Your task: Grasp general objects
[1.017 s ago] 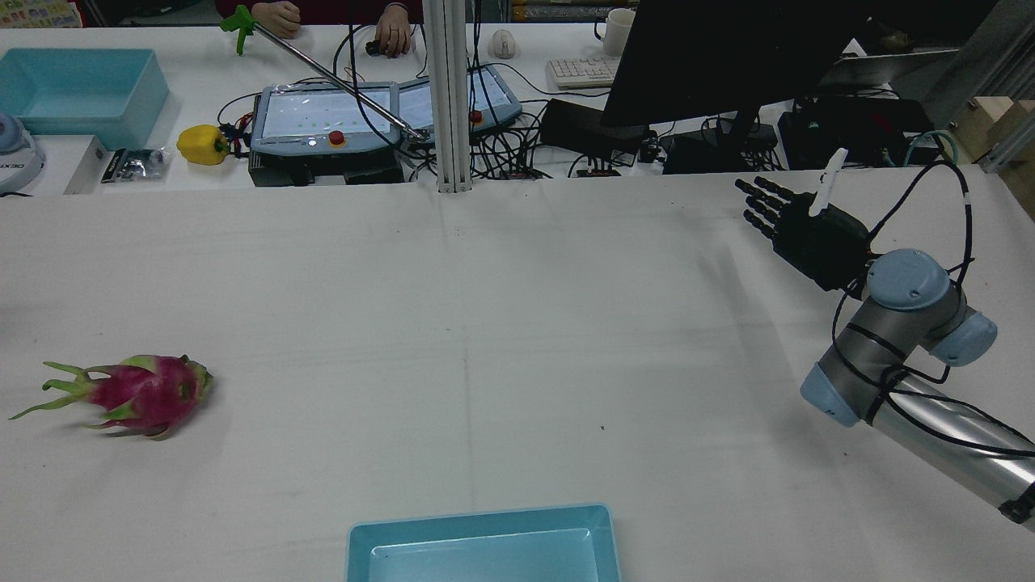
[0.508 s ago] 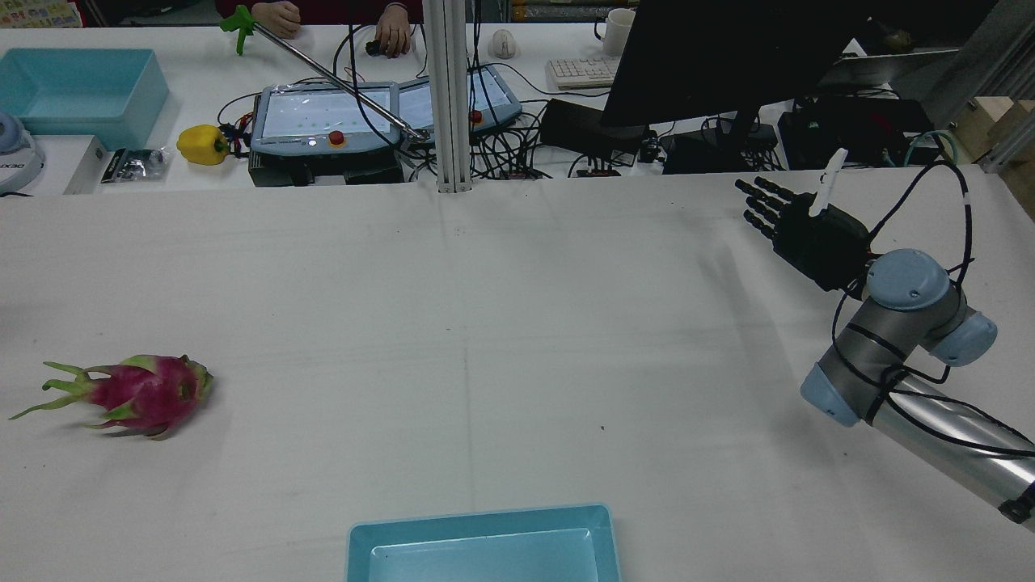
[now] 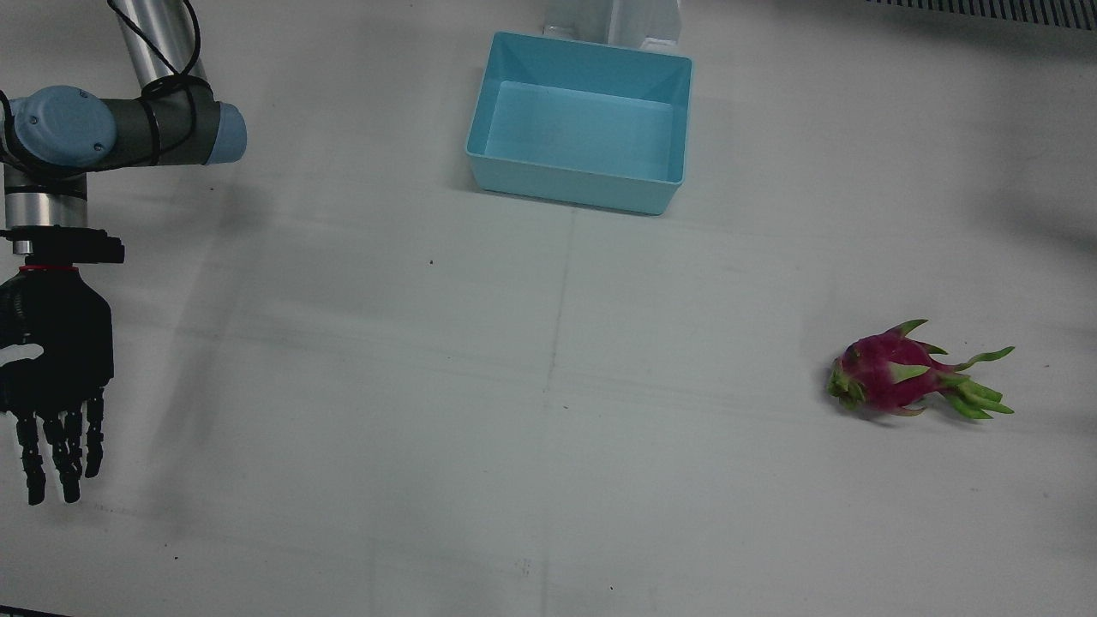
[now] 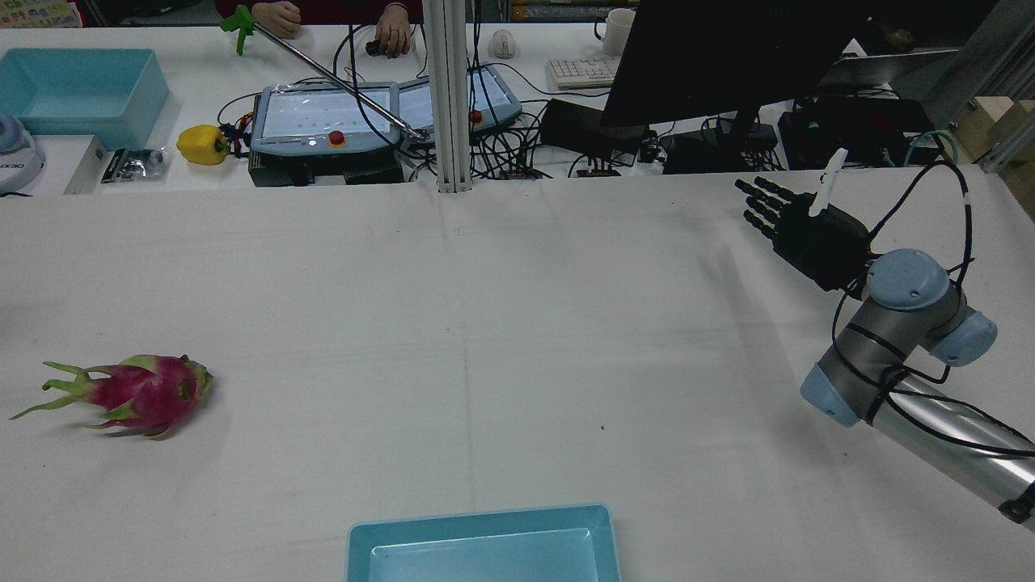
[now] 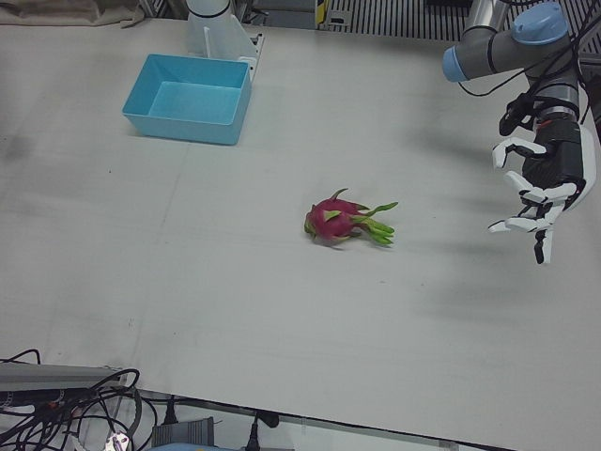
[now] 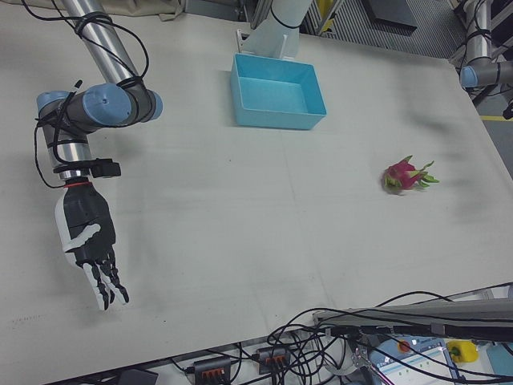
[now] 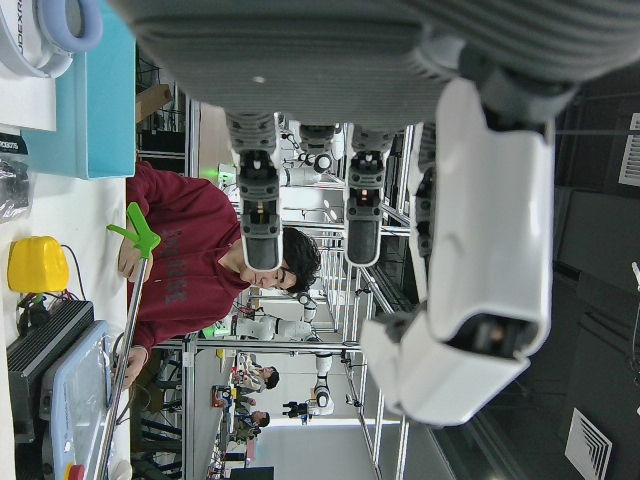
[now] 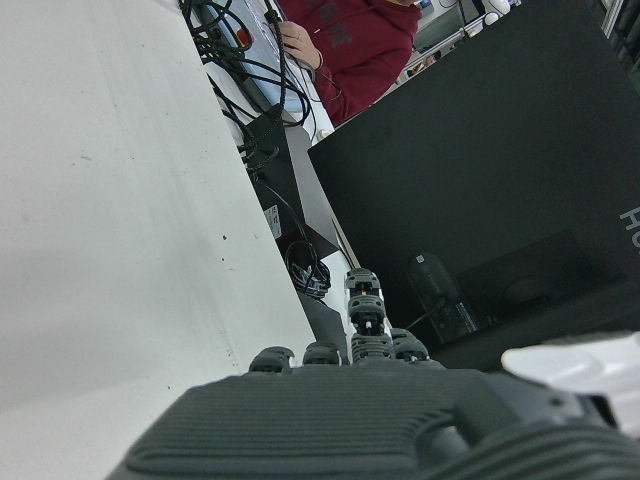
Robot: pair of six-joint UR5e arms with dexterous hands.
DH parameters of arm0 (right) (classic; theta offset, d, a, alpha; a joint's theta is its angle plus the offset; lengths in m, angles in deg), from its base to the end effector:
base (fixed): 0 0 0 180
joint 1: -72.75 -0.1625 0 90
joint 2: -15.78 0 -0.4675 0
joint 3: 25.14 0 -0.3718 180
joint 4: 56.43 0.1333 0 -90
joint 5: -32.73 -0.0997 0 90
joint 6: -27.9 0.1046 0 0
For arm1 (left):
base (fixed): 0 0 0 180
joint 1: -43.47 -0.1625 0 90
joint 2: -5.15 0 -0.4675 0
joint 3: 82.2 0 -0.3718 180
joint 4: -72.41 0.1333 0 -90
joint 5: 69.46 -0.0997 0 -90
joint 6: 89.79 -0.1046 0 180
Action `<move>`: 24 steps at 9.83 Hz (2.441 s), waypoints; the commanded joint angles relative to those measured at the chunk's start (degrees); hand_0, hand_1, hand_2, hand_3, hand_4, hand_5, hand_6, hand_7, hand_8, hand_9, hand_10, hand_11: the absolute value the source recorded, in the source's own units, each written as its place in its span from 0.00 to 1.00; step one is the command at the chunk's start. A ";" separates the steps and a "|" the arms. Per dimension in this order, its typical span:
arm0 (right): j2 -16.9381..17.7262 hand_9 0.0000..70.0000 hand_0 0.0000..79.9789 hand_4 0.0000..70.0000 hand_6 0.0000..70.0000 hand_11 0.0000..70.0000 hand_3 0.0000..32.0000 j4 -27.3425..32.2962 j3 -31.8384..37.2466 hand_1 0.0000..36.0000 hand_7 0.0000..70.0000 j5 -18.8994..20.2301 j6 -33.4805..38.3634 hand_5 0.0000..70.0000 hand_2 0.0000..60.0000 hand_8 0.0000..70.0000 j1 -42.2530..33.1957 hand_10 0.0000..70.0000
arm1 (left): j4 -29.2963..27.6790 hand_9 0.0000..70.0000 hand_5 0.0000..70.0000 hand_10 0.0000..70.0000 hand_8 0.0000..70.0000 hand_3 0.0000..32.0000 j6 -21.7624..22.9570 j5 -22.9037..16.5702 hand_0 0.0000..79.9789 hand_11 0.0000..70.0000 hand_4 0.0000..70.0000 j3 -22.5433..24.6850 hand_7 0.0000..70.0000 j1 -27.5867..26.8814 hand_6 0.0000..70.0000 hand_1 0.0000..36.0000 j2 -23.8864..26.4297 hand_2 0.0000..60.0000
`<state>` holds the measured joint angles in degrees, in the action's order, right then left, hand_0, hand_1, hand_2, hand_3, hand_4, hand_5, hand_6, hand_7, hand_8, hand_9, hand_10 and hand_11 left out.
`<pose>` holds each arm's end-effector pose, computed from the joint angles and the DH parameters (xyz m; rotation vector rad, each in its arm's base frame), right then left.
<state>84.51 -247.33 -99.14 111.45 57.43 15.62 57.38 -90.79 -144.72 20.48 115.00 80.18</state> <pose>-0.2139 -0.6144 0.6733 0.8675 1.8619 -2.2581 -0.0340 -0.4029 0.7039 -0.1205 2.4347 -1.9629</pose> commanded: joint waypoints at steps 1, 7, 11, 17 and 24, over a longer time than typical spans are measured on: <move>0.00 0.00 0.00 0.00 0.00 0.00 0.00 0.00 0.00 0.00 0.00 -0.06 0.00 0.00 0.00 0.00 0.00 0.00 | 0.08 0.07 0.55 0.10 0.06 0.00 -0.06 0.03 1.00 0.21 0.72 -0.02 0.46 -0.08 0.37 1.00 0.03 1.00; 0.00 0.00 0.00 0.00 0.00 0.00 0.00 0.00 0.09 0.00 0.00 -0.06 0.00 0.00 0.00 0.00 0.00 0.00 | 0.08 0.07 0.51 0.10 0.06 0.00 -0.23 0.03 1.00 0.21 0.70 -0.72 0.46 -0.25 0.37 1.00 0.03 1.00; 0.00 0.00 0.00 0.00 0.00 0.00 0.00 0.00 0.00 0.00 0.00 -0.06 0.00 0.00 0.00 0.00 0.00 0.00 | -0.27 0.07 0.53 0.10 0.06 0.00 -0.41 0.03 1.00 0.21 0.71 -0.90 0.46 -0.43 0.37 1.00 0.03 1.00; 0.00 0.00 0.00 0.00 0.00 0.00 0.00 0.00 0.00 0.00 0.00 -0.06 0.00 0.00 0.00 0.00 0.00 0.00 | -0.45 0.08 0.71 0.09 0.07 0.00 -1.11 -0.06 1.00 0.20 0.76 0.15 0.49 -0.51 0.41 1.00 0.46 1.00; 0.00 0.00 0.00 0.00 0.00 0.00 0.00 0.00 0.08 0.00 0.00 0.03 0.00 0.00 0.00 0.00 0.00 0.00 | -12.37 0.05 0.49 0.09 0.04 0.00 -14.17 -4.45 1.00 0.19 0.69 -9.31 0.34 -0.43 0.29 1.00 -5.41 1.00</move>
<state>84.51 -247.31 -99.12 111.44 57.43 15.62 53.35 -97.87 -146.09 17.93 114.34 78.79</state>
